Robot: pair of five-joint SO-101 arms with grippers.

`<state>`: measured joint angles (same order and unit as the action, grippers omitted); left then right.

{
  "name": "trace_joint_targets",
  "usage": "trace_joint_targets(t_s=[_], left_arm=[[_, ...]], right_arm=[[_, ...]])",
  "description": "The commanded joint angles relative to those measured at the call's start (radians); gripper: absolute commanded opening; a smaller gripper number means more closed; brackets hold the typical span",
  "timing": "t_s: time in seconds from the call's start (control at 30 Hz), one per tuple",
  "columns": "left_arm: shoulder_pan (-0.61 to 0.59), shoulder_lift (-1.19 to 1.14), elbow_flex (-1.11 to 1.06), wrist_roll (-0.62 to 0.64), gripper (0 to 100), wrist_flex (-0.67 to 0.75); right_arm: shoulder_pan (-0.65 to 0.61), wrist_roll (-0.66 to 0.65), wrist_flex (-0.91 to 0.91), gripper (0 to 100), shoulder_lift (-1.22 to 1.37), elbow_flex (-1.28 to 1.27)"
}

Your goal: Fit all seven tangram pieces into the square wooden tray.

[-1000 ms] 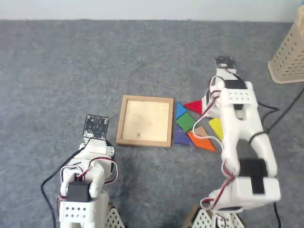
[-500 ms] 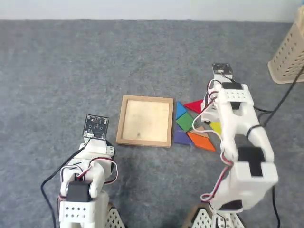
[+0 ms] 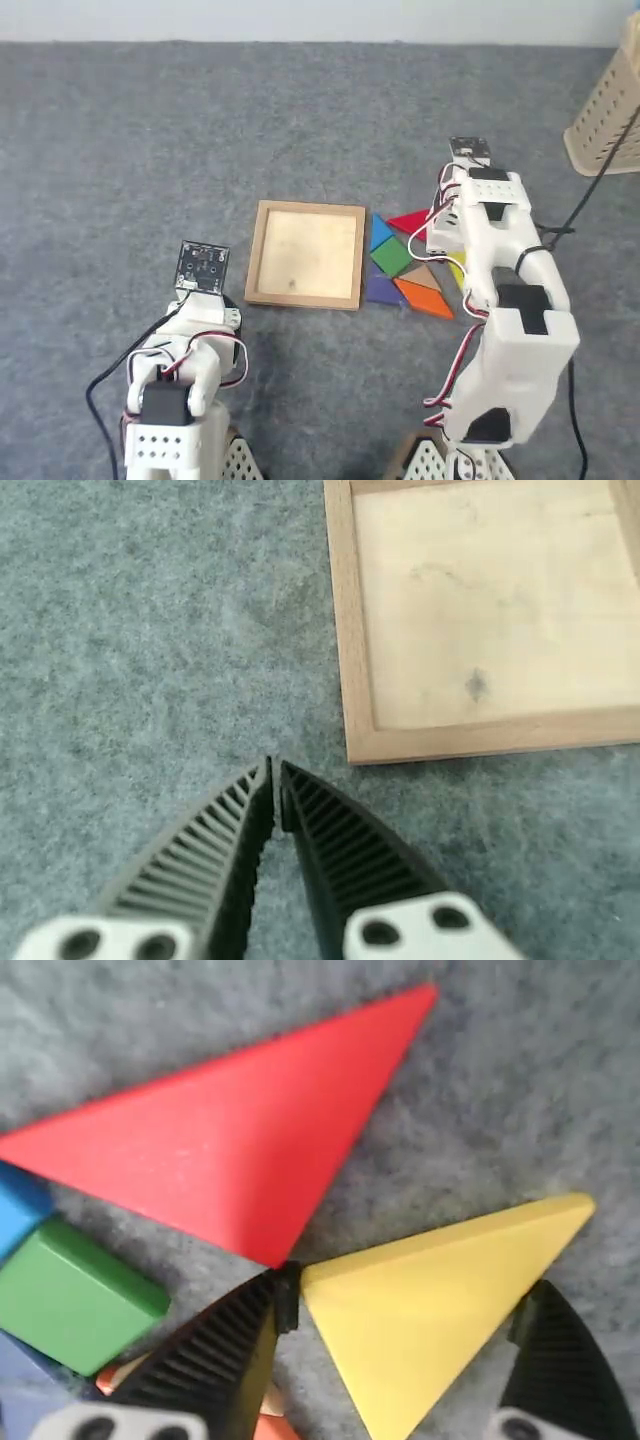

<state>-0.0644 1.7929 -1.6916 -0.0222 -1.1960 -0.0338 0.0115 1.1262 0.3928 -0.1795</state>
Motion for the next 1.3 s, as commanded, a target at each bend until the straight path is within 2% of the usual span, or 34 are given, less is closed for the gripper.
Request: trace_joint_targets(t_s=[0.0, 0.1, 0.17, 0.43, 0.6, 0.87, 1.27], left_arm=[[-0.005, 0.005, 0.005, 0.009, 1, -0.005], [-0.005, 0.005, 0.005, 0.009, 1, -0.005], [-0.005, 0.005, 0.005, 0.009, 1, -0.005], [-0.005, 0.005, 0.005, 0.009, 1, -0.005], [-0.005, 0.005, 0.005, 0.009, 1, -0.005], [-0.005, 0.005, 0.005, 0.009, 1, -0.005], [-0.005, 0.005, 0.005, 0.009, 1, -0.005]], right_arm=[[0.010, -0.012, -0.010, 29.9, 0.004, 0.051], [0.013, -0.011, -0.018, 21.7, 0.013, 0.051], [0.012, -0.011, -0.018, 19.8, 0.013, 0.051], [0.007, -0.020, -0.016, 20.3, -0.010, 0.044], [0.008, -0.120, -0.038, 20.2, -0.091, -0.012], [-0.039, -0.295, -0.222, 20.2, -0.355, -0.315], [-0.065, -0.307, -0.246, 20.1, -0.486, -0.399]])
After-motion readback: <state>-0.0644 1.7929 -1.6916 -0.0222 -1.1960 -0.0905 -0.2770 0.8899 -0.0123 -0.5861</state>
